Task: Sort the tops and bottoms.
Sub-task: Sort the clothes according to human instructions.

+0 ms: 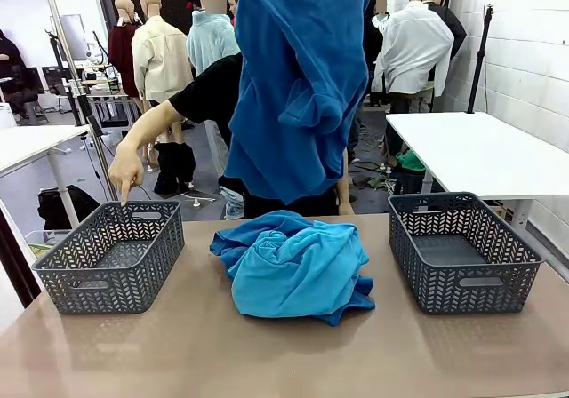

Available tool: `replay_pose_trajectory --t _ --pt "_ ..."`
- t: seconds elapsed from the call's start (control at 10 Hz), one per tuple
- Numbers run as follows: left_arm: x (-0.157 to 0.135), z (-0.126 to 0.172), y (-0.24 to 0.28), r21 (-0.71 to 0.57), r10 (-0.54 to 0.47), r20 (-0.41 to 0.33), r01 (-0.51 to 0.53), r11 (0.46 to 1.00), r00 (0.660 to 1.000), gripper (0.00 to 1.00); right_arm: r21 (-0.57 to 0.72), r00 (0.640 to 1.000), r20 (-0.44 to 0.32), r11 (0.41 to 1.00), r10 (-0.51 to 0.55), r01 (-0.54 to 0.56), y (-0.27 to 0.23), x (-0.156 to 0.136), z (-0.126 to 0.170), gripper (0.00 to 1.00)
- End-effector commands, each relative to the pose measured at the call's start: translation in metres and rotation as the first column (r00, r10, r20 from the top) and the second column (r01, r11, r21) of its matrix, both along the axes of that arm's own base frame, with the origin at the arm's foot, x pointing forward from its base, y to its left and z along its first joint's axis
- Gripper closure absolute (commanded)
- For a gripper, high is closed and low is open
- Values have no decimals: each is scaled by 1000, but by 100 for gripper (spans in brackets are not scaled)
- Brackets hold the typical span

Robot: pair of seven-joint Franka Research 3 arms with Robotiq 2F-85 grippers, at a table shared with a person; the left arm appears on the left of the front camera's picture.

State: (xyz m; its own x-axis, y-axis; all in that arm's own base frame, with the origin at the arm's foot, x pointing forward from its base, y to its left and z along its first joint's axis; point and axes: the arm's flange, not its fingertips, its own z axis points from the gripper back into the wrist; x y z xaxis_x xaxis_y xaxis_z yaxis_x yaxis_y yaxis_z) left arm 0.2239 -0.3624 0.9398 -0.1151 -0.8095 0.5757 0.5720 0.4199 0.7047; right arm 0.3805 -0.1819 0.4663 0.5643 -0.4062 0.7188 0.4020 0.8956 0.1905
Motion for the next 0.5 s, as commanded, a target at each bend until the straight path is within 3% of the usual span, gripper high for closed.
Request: replay_pose_trajectory --t 0.0,0.4 --pt "-3 4 5 -10 -3 23 4 1000 1000 100 9 1000 -2 1000 0 0 0 0 -1 0" --pt "-3 4 5 -10 -3 23 4 1000 1000 100 9 1000 -2 1000 0 0 0 0 -1 0"
